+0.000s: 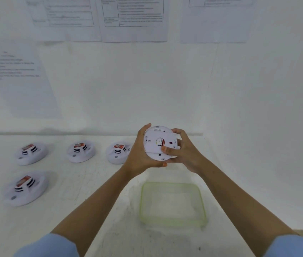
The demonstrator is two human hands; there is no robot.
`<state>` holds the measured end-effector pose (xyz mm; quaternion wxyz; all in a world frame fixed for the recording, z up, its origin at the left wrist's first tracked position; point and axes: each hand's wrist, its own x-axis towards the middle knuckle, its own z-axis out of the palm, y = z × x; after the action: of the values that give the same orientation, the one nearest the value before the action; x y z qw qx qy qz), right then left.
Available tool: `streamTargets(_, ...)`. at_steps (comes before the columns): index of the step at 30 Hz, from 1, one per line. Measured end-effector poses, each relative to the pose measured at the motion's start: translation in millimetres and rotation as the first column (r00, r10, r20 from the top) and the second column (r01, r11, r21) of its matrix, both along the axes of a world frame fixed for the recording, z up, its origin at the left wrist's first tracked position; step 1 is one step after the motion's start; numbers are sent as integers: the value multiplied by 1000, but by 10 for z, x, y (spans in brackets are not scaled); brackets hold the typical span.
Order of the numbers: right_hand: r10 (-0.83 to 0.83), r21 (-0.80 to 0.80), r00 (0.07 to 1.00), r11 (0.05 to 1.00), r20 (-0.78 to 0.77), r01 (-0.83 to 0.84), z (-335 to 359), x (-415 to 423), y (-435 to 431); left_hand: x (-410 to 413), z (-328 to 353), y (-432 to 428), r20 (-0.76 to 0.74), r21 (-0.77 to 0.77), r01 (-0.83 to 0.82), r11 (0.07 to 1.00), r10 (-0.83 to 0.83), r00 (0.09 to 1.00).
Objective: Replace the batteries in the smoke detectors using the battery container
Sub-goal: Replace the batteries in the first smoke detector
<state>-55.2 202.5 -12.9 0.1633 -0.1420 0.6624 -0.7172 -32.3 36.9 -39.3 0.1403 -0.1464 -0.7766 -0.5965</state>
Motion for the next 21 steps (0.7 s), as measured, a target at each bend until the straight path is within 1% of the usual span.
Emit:
streamTargets(4, 2, 29, 1000, 1000, -6, -2, 2, -30, 3, -58, -11, -18, -7, -27, -13, 1000, 13, 1000)
streamTargets(6, -12, 89, 999, 996, -51, 17, 22, -43, 5, -84, -24, -27, -13, -22, -13, 1000, 12, 1000)
streamTargets(7, -35, 156, 992, 986, -119, 53, 43, -45, 4, -91, -27, -32, -12, -16, -11, 1000, 11, 1000)
streamTargets(8, -64, 230, 974, 966, -219, 116, 68, -48, 5, -93, -28, -37, -11, -10, -10, 1000, 9, 1000)
streamTargets(10, -92, 333, 882, 904, -462, 269, 126, -60, 20, -104, -31, -52, -8, 0, -2, 1000, 2, 1000)
streamTargets(11, -65, 371, 818, 869, -571, 328, 164, -59, 23, -114, -32, -61, -14, 3, 2, 1000, -2, 1000)
streamTargets(12, -1, 422, 754, 828, -657, 369, 207, -52, 16, -123, -30, -67, -21, 0, 4, 1000, -4, 1000)
streamTargets(13, 86, 487, 697, 775, -712, 402, 254, -40, -7, -133, -27, -72, -24, -3, 9, 1000, -9, 1000)
streamTargets(14, 176, 552, 656, 717, -734, 425, 293, -33, -39, -145, -21, -77, -25, -5, 22, 1000, -22, 999)
streamTargets(16, 308, 648, 631, 633, -713, 423, 353, -23, -107, -169, -17, -91, -30, -9, 57, 998, -57, 998)
streamTargets(19, 401, 721, 639, 582, -656, 376, 402, -41, -140, -174, -7, -134, -34, -28, 82, 996, -83, 996)
streamTargets(21, 440, 749, 641, 565, -629, 346, 426, -60, -155, -164, -3, -163, -31, -36, 95, 995, -96, 995)
